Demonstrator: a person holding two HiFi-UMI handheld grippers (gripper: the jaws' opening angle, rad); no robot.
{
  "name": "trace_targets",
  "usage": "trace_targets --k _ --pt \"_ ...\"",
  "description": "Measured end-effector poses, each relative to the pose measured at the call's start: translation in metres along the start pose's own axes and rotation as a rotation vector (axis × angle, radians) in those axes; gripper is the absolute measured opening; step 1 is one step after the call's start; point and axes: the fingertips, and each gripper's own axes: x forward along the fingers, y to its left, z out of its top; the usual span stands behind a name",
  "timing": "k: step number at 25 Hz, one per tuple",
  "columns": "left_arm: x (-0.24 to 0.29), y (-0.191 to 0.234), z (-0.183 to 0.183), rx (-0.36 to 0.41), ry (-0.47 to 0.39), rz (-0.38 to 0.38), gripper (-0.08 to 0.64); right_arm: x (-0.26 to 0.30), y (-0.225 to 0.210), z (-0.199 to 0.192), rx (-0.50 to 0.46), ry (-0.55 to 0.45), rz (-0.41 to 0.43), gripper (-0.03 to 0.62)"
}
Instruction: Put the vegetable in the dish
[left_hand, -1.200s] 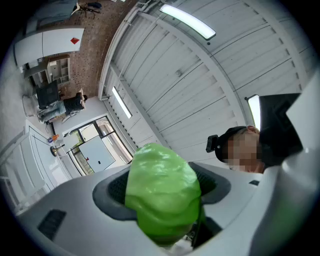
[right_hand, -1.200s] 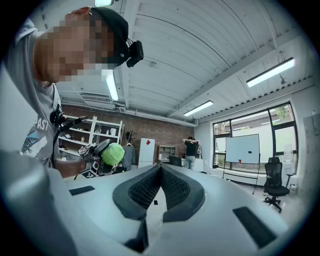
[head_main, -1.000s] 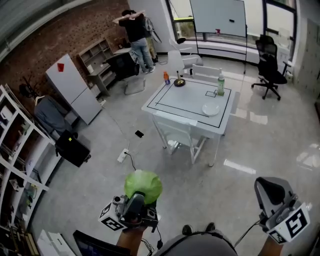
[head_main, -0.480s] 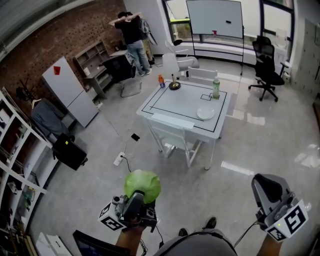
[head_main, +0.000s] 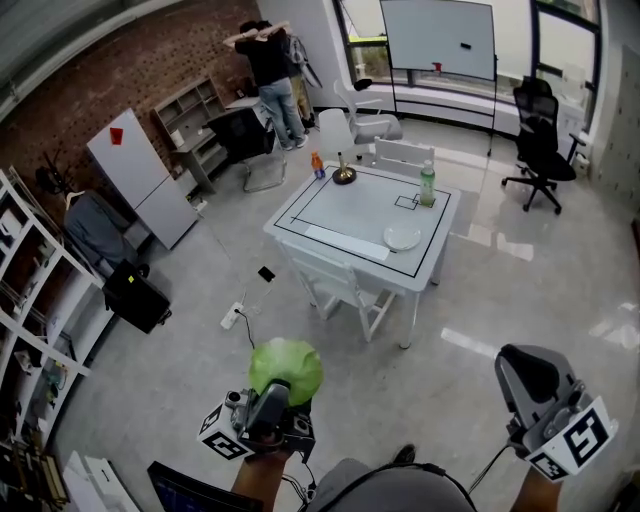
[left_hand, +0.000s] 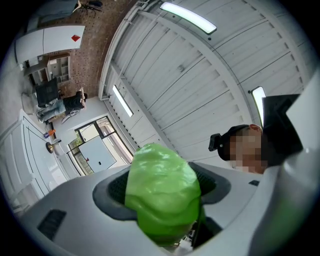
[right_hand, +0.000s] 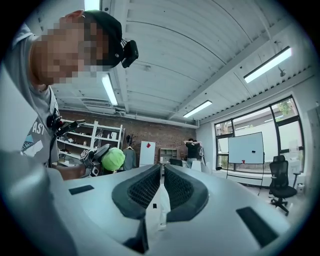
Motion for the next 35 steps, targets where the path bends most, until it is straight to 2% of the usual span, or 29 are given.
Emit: trace_targets --k 8,16,35 --pt "0.015 0.01 -0.01 0.01 -0.005 0.023 0.324 0.008 -0.025 -0.004 0.006 0.002 0.026 0.009" --pt "0.029 0.051 0.0 -0.014 0.018 0.032 0.324 0.042 -0.041 -0.01 0.03 0.011 0.007 0.009" --pt "0.074 0.153 0.055 -0.046 0.088 -0.055 0.322 0.145 -0.076 -0.008 0.013 0.006 -0.103 0.009"
